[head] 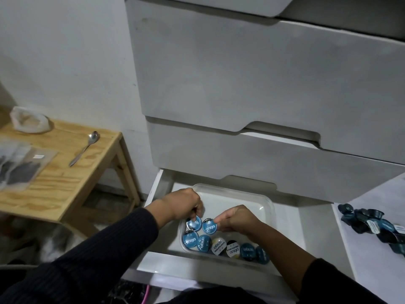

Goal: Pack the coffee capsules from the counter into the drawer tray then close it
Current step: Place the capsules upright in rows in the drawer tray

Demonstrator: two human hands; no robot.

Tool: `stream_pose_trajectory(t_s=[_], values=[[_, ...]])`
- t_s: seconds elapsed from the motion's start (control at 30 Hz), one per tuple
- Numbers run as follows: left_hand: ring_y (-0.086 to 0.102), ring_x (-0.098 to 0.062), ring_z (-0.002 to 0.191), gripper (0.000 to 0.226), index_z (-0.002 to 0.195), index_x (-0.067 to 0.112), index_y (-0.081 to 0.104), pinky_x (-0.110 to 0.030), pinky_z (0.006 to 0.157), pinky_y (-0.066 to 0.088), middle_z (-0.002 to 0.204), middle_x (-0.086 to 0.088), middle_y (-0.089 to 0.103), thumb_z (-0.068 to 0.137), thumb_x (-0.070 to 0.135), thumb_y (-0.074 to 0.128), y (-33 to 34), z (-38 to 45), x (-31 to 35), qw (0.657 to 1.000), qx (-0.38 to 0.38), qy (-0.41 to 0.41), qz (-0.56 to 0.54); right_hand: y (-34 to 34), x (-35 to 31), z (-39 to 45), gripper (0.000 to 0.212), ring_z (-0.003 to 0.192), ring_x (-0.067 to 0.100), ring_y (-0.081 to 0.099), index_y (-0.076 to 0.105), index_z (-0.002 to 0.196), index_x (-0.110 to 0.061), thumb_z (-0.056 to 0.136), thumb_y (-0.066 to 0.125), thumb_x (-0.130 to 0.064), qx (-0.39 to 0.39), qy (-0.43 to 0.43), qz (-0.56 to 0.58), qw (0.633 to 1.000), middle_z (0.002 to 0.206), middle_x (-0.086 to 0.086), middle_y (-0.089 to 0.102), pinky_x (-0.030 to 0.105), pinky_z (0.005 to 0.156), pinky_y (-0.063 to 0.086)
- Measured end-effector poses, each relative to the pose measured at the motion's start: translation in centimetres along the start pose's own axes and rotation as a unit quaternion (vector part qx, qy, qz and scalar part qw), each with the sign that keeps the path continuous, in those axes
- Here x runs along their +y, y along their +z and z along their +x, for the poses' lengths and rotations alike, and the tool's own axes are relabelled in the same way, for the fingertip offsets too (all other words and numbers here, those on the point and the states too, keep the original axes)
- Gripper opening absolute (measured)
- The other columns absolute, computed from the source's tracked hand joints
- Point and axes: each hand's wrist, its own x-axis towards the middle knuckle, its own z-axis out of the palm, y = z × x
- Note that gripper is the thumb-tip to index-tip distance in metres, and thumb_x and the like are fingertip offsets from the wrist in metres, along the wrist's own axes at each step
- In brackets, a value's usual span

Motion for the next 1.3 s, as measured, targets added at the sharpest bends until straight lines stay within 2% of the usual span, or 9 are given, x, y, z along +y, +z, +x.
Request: stream_pose_trajectory(t_s=[0.13,0.3,0.5,0.6,0.73,0.9,1.0,1.17,1.3], values=[[0.067,-0.016,0.085,0.02,0.093,0.015,0.072,-0.017,0.069,0.04,0.092,-0.004,0.073,0.078,0.004,0.064,-0.2,-0.3,0.3,1.0,0.001,-0.008,0.004,0.2,0.0,-0.3,0.011,0.062,0.011,0.067,0.071,0.084,0.002,0.074,0.069,0.005,-0.024,-0.007,0.007,1.0,0.073,0.01,0.07,0.016,0.059,0.055],[0.065,-0.017,0.09,0.018,0.095,0.014,0.072,-0.018,0.073,0.04,0.096,-0.005,0.072,0.079,0.007,0.066,-0.4,-0.7,0.7,1.0,-0.003,-0.016,0.007,0.2,-0.1,-0.6,0.011,0.069,0.015,0.069,0.07,0.08,-0.004,0.078,0.065,0.006,-0.057,-0.003,0.034,0.998,0.081,0.014,0.07,0.021,0.069,0.059],[0.063,-0.019,0.095,0.018,0.1,0.016,0.07,-0.019,0.076,0.041,0.103,-0.005,0.07,0.083,0.013,0.064,-0.5,-1.4,0.9,0.999,0.004,-0.025,0.022,0.3,-0.5,-1.1,0.022,0.077,0.014,0.067,0.061,0.107,-0.008,0.084,0.062,-0.005,-0.044,-0.022,0.004,0.999,0.097,0.011,0.067,0.019,0.067,0.055],[0.061,-0.023,0.099,0.021,0.104,0.018,0.069,-0.027,0.084,0.047,0.107,-0.007,0.068,0.086,0.023,0.06,-0.4,-2.1,1.1,0.999,0.026,-0.031,0.035,0.6,-0.7,-1.5,0.028,0.091,0.015,0.063,0.06,0.114,-0.012,0.086,0.059,-0.014,0.003,-0.051,-0.096,0.994,0.106,0.005,0.066,0.024,0.078,0.05],[0.057,-0.027,0.107,0.03,0.116,0.018,0.061,-0.037,0.094,0.047,0.118,-0.01,0.061,0.092,0.03,0.048,0.1,-3.2,1.9,0.993,0.072,-0.081,0.054,1.5,-1.6,-2.5,0.032,0.106,0.015,0.057,0.056,0.122,-0.014,0.092,0.051,-0.024,0.057,-0.103,-0.218,0.969,0.123,0.006,0.062,0.021,0.087,0.041],[0.054,-0.026,0.113,0.037,0.125,0.012,0.052,-0.036,0.097,0.046,0.123,-0.011,0.057,0.091,0.027,0.046,1.3,-4.6,4.4,0.978,0.153,-0.143,0.019,2.6,-2.0,-3.6,0.039,0.123,0.021,0.045,0.044,0.132,-0.015,0.096,0.038,-0.029,0.112,-0.164,-0.384,0.902,0.138,0.005,0.046,0.032,0.102,0.038],[0.052,-0.023,0.115,0.042,0.13,0.012,0.047,-0.031,0.097,0.045,0.126,-0.009,0.055,0.092,0.031,0.045,2.3,-5.3,6.0,0.966,0.191,-0.175,-0.003,2.7,-2.0,-4.4,0.039,0.124,0.02,0.043,0.043,0.131,-0.013,0.097,0.034,-0.03,0.147,-0.177,-0.438,0.869,0.136,0.005,0.046,0.033,0.101,0.04],[0.04,-0.016,0.126,0.047,0.14,0.014,0.032,-0.023,0.1,0.037,0.138,-0.004,0.044,0.097,0.031,0.038,3.6,-6.0,8.5,0.944,0.265,-0.197,-0.004,1.6,-1.4,-6.0,0.04,0.125,0.02,0.043,0.042,0.132,-0.012,0.098,0.03,-0.03,0.194,-0.194,-0.457,0.846,0.136,0.006,0.046,0.026,0.103,0.036],[0.034,-0.015,0.131,0.048,0.143,0.014,0.025,-0.021,0.103,0.034,0.142,-0.003,0.037,0.099,0.032,0.032,3.7,-5.6,10.9,0.93,0.313,-0.193,-0.012,0.2,-0.5,-7.4,0.035,0.104,0.023,0.062,0.063,0.109,-0.008,0.088,0.04,-0.026,0.276,-0.243,-0.423,0.828,0.11,0.007,0.063,0.026,0.084,0.05]])
